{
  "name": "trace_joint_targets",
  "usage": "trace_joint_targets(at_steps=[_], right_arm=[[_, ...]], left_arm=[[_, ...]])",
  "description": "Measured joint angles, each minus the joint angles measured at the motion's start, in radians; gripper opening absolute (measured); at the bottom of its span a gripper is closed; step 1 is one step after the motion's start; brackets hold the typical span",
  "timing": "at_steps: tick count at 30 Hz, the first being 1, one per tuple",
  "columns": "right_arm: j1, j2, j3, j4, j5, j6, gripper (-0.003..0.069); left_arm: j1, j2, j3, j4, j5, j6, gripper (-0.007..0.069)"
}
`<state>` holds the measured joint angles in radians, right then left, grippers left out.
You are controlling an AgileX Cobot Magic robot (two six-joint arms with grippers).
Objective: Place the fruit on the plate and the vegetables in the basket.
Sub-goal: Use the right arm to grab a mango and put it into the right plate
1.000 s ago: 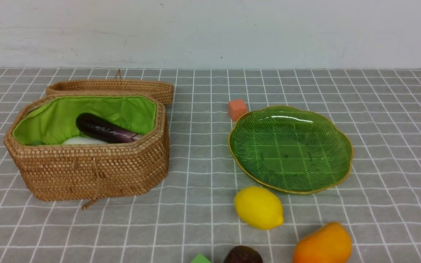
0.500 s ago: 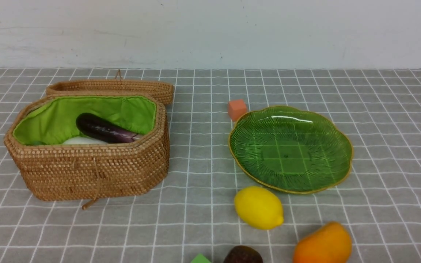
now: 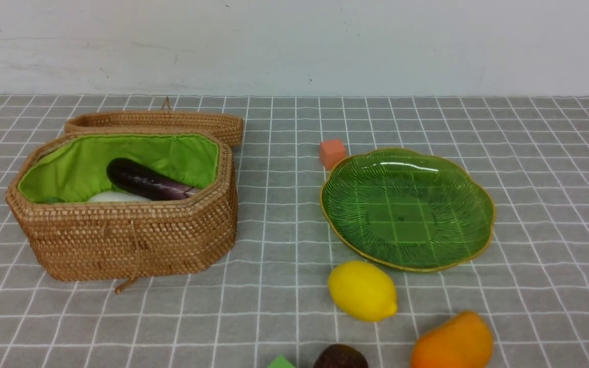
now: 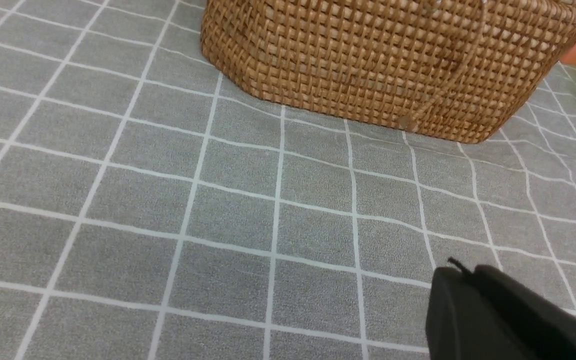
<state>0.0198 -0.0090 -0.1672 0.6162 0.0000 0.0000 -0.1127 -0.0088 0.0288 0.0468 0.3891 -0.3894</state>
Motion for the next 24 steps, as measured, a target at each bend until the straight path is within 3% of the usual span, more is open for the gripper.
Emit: trace_joint_targets(at_steps=[5, 10, 13, 19, 24], right_arm=[[0.000, 0.191, -0.297, -0.066, 0.243, -0.045, 0.0241], [0.000, 0.447, -0.557, -0.216, 0.608, -0.137, 0.0241], [0.006, 0.532, -0.580, -0.245, 0.661, -0.160, 0.0241], [0.111, 0.673, -0.556, -0.160, 0.813, -0.233, 0.0253], [0.145, 0.844, -0.556, -0.152, 0.857, -0.134, 0.0337]], left_arm=[[0.000, 0.000, 0.000, 0.000, 0.000, 0.000, 0.0029], [0.000, 0.000, 0.000, 0.000, 0.000, 0.000, 0.0032], [0.000, 0.000, 0.000, 0.000, 0.000, 0.000, 0.0032], [0.000, 0.000, 0.000, 0.001, 0.000, 0.000, 0.0032], [0.000, 0.000, 0.000, 0.002, 0.000, 0.000, 0.0032]])
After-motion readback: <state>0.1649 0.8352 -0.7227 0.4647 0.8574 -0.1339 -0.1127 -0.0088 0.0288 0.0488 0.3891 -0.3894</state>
